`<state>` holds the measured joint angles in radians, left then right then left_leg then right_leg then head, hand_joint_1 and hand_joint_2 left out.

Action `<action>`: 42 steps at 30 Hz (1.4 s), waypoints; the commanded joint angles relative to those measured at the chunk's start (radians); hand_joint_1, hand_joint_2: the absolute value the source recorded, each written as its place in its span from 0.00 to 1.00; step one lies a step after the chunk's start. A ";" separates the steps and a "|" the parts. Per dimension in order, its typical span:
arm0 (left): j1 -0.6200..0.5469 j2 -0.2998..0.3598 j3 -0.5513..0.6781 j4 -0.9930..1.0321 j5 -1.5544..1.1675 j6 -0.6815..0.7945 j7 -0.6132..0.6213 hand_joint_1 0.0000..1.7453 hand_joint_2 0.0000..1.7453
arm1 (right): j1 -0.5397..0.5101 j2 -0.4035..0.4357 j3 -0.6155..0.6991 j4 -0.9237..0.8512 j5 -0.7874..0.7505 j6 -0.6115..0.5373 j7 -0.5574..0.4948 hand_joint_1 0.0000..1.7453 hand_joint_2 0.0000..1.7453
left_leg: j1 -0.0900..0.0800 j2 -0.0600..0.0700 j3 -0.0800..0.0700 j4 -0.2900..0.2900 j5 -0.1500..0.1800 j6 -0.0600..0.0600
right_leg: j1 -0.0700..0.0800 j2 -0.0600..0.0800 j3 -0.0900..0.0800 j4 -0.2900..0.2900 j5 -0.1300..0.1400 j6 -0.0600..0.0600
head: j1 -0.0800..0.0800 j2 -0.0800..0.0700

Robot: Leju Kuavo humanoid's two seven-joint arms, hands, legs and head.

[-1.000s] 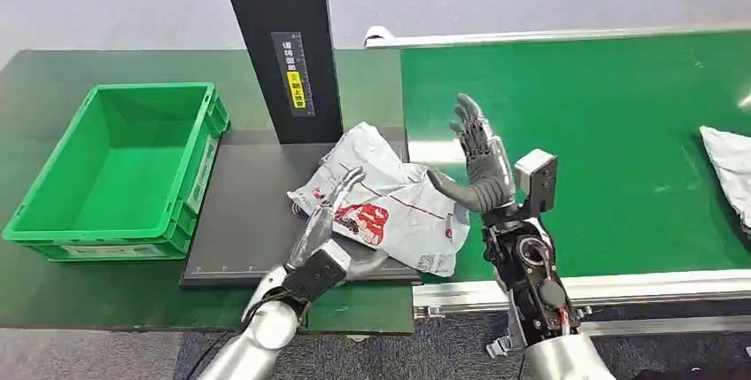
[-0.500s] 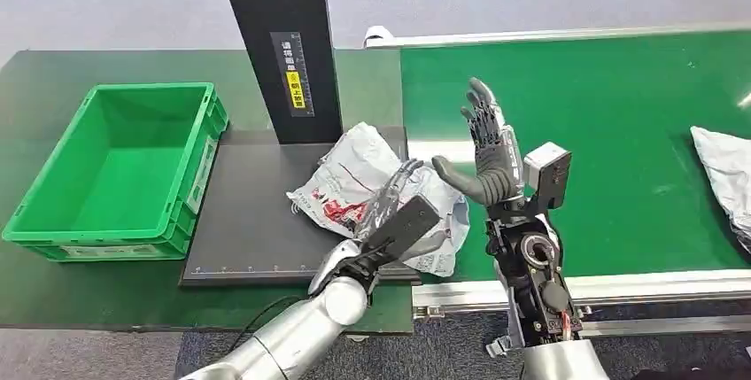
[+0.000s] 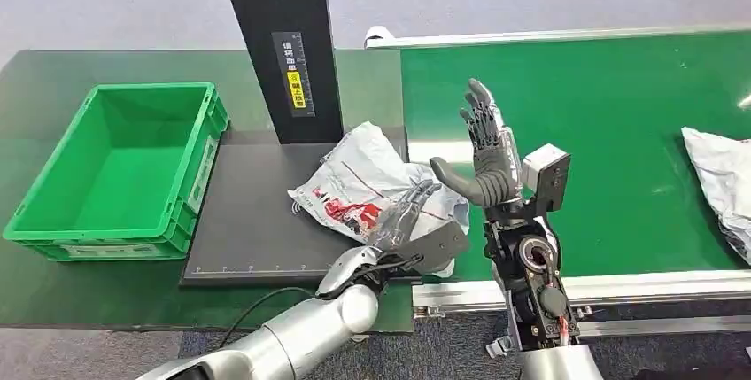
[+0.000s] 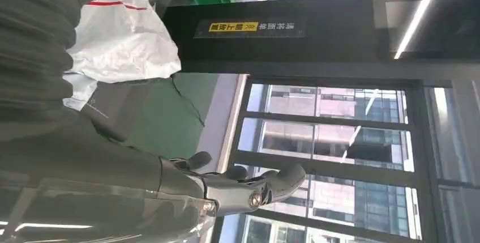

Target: Moved the parcel from conveyor to table for the left to box.

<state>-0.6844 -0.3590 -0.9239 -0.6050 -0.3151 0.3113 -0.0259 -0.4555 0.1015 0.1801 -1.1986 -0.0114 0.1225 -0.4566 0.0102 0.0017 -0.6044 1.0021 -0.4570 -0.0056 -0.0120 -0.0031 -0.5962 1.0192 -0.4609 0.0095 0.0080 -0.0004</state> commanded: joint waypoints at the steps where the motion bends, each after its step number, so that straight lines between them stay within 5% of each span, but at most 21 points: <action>1: -0.044 0.010 -0.153 0.134 -0.042 -0.135 0.080 0.00 1.00 | -0.017 0.009 -0.011 0.008 0.012 0.011 0.023 0.00 1.00 | 0.000 0.000 0.003 -0.002 0.000 0.000 | 0.000 0.000 0.003 -0.002 0.000 -0.001 | 0.000 0.000; 7: -0.027 0.010 -0.143 0.184 -0.045 -0.119 0.074 0.00 1.00 | -0.042 0.014 0.030 0.032 0.086 0.030 0.080 0.00 1.00 | 0.000 0.003 0.004 -0.003 0.000 0.000 | 0.000 0.003 0.004 -0.003 0.001 -0.001 | 0.000 0.000; 11: -0.031 0.010 -0.117 0.199 -0.055 -0.107 0.069 0.57 1.00 | -0.052 0.023 0.020 0.037 0.106 0.030 0.086 0.00 1.00 | 0.000 0.003 0.003 -0.002 0.000 0.000 | 0.000 0.003 0.003 -0.001 0.001 -0.001 | 0.000 0.000; 14: -0.044 0.010 -0.145 0.228 -0.137 -0.042 0.138 0.57 1.00 | -0.057 0.025 0.004 0.047 0.110 0.027 0.085 0.00 1.00 | 0.000 0.003 0.003 -0.002 0.000 0.000 | 0.000 0.003 0.003 -0.002 0.001 -0.001 | 0.000 0.000; 20: -0.050 0.010 -0.045 0.299 -0.166 -0.001 0.139 0.82 1.00 | -0.049 0.033 -0.019 0.040 0.133 0.038 0.082 0.00 1.00 | 0.000 0.003 0.006 -0.003 0.000 0.000 | 0.000 0.003 0.005 -0.002 0.001 -0.001 | 0.000 0.000; 25: -0.051 0.010 0.004 0.313 -0.184 -0.006 0.122 0.82 1.00 | -0.060 0.036 -0.024 0.052 0.143 0.042 0.080 0.00 1.00 | 0.000 0.004 0.008 -0.004 0.000 0.000 | 0.000 0.004 0.007 -0.003 0.001 -0.001 | 0.000 0.000; 30: -0.038 0.011 0.090 0.310 -0.234 0.008 0.112 1.00 1.00 | -0.072 0.038 -0.024 0.076 0.154 0.049 0.076 0.00 1.00 | 0.000 0.004 0.008 -0.003 0.000 0.000 | 0.000 0.004 0.007 -0.002 0.001 -0.001 | 0.000 0.000; 36: -0.014 0.029 0.258 0.268 -0.252 0.094 0.035 0.96 1.00 | -0.065 0.040 -0.032 0.066 0.155 0.048 0.071 0.00 1.00 | 0.000 0.004 0.008 -0.003 0.000 0.000 | 0.000 0.004 0.007 -0.002 0.001 -0.001 | 0.000 0.000; 42: 0.123 0.053 0.432 0.191 -0.334 0.220 -0.090 1.00 1.00 | 0.082 0.098 -0.017 -0.100 0.179 0.074 0.089 0.00 1.00 | 0.000 0.005 0.012 -0.007 0.000 -0.001 | 0.001 0.005 0.010 -0.005 0.001 -0.002 | 0.000 0.000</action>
<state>-0.7109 -0.3609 -0.7319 -0.3795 -0.5790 0.4420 -0.0395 -0.4782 0.1381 0.1660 -1.1975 0.1442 0.1648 -0.3834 0.0104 0.0028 -0.5990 1.0015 -0.4570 -0.0057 -0.0117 -0.0025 -0.5910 1.0193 -0.4610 0.0093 0.0080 -0.0004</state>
